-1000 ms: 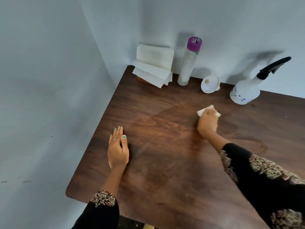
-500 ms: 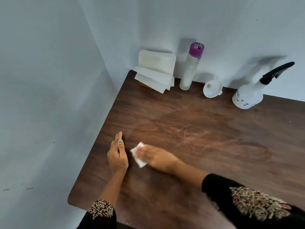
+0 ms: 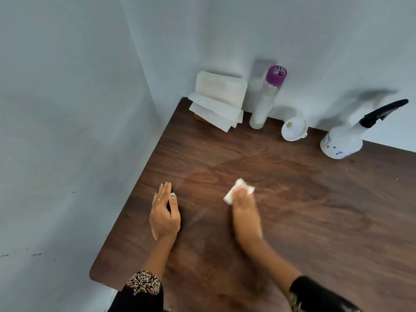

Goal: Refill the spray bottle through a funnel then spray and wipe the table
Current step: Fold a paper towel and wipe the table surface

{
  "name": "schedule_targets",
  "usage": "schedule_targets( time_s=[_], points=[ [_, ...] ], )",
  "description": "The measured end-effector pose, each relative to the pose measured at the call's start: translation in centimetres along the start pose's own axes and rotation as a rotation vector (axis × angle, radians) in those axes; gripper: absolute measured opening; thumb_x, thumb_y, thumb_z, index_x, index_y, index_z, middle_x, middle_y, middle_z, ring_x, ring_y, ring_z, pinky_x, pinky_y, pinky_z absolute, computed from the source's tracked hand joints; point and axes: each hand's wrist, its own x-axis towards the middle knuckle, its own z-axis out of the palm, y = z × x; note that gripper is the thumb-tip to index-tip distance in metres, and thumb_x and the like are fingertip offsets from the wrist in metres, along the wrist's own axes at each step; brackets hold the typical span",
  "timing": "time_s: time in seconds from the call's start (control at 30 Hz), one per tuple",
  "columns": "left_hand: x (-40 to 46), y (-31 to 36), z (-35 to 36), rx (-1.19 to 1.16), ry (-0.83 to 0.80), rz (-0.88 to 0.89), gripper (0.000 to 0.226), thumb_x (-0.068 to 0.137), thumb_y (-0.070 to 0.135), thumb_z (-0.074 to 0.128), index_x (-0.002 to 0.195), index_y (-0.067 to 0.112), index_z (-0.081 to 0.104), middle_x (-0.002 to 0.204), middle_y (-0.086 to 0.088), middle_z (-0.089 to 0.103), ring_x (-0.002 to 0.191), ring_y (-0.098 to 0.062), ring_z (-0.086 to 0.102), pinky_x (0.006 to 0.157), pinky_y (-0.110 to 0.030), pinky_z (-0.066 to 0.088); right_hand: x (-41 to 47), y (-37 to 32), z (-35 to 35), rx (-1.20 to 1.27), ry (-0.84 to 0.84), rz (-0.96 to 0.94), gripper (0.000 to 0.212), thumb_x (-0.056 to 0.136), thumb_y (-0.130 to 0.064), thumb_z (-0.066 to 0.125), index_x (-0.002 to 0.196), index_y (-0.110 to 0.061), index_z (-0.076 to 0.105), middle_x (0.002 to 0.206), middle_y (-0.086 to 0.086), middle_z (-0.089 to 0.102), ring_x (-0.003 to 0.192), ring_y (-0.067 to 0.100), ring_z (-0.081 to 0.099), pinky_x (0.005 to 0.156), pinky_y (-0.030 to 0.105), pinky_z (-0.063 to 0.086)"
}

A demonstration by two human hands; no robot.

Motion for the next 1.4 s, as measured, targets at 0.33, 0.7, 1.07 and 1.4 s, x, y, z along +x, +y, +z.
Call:
schedule_targets(
  time_s=[0.33,0.7,1.07,1.4],
  points=[
    [0.0,0.3,-0.1,0.073,-0.046,-0.003,0.062,0.090,0.047,0.025,0.129,0.009,0.055,0.138,-0.006,0.052,0.132,-0.009,0.036,0.112,-0.028,0.025,-7.4,-6.0,-0.4,-0.082,-0.705,-0.539,0.047,0.074,-0.001,0.044,0.107,-0.018,0.072,0.124,0.005,0.064,0.124,0.020,0.049,0.097,0.030,0.047],
    [-0.9,10.7,0.1,-0.609,-0.632,-0.603,0.030,0.094,0.033,0.052,0.109,0.012,0.067,0.106,-0.004,0.071,0.093,-0.015,0.068,0.077,-0.020,0.054,1.2,-2.5,-10.9,0.831,-0.663,0.225,0.035,0.084,0.012,0.037,0.091,-0.007,0.065,0.079,0.004,0.064,0.068,0.012,0.060,0.055,0.019,0.045],
    [-1.8,12.5,-0.4,-0.522,-0.782,-0.476,0.025,0.083,0.014,0.068,0.108,0.009,0.067,0.100,-0.003,0.073,0.088,-0.014,0.071,0.068,-0.024,0.057,-0.3,-0.7,-10.2,1.130,-0.455,0.466,0.043,0.077,-0.005,0.073,0.116,-0.014,0.057,0.107,0.008,0.070,0.095,0.024,0.070,0.073,0.036,0.058],
    [-2.3,13.2,-1.0,-0.633,-0.881,-0.541,0.020,0.093,0.010,0.053,0.104,0.012,0.070,0.100,-0.008,0.074,0.090,-0.025,0.071,0.079,-0.031,0.058,-1.5,-0.2,-10.7,1.230,-0.388,0.414,0.032,0.089,0.009,0.046,0.082,-0.007,0.073,0.096,0.012,0.071,0.086,0.022,0.066,0.062,0.023,0.054]
  ],
)
